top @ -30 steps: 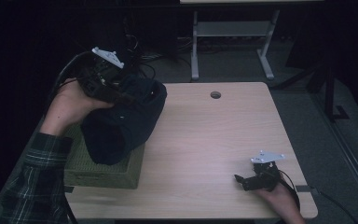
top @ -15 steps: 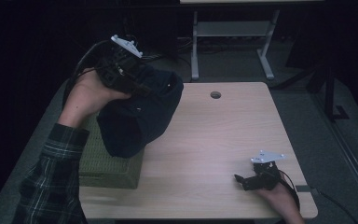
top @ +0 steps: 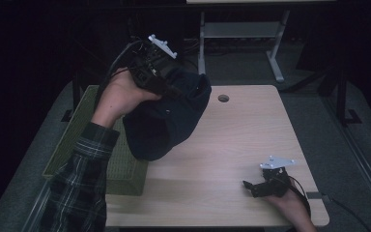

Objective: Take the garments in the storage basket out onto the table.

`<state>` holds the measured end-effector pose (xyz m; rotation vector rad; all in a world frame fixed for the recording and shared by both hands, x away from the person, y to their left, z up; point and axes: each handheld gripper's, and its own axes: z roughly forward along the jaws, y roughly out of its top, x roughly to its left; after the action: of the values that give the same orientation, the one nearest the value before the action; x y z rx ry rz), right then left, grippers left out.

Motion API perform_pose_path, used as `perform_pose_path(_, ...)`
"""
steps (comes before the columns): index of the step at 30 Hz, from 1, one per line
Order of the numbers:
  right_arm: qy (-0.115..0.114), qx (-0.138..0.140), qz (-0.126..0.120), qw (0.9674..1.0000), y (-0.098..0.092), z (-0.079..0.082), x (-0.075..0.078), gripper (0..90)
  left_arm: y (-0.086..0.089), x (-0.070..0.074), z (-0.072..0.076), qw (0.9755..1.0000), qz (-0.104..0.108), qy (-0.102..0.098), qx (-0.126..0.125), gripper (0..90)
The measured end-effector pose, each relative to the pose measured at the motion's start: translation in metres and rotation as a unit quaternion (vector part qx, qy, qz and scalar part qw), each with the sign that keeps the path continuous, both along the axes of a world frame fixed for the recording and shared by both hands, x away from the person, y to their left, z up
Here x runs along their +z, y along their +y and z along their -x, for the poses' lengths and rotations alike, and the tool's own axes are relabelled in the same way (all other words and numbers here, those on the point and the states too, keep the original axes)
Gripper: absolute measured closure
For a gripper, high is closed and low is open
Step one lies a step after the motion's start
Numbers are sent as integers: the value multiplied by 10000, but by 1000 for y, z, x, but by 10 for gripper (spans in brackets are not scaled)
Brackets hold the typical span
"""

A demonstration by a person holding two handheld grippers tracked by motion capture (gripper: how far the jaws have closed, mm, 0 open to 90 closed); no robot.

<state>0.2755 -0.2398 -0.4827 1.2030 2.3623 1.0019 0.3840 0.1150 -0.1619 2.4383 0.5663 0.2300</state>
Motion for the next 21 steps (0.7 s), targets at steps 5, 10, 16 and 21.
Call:
perform_pose_path(5, -2, 7, -1, 10000, 0, 0, 0, 17, -16, -8, -1, 9999, 54, 31, -90, 737)
perform_pose_path(10, -15, 16, 0, 10000, 0, 0, 0, 17, -32, -20, -3, 9996, 135, 128, -190, 737)
perform_pose_path(16, -15, 16, 0, 10000, 0, 0, 0, 17, -51, -37, -5, 9993, 145, 224, -262, 736)
perform_pose_path(21, -15, 13, 1, 10000, 0, 0, 0, 17, -68, -55, -4, 9990, 163, 296, -305, 737)
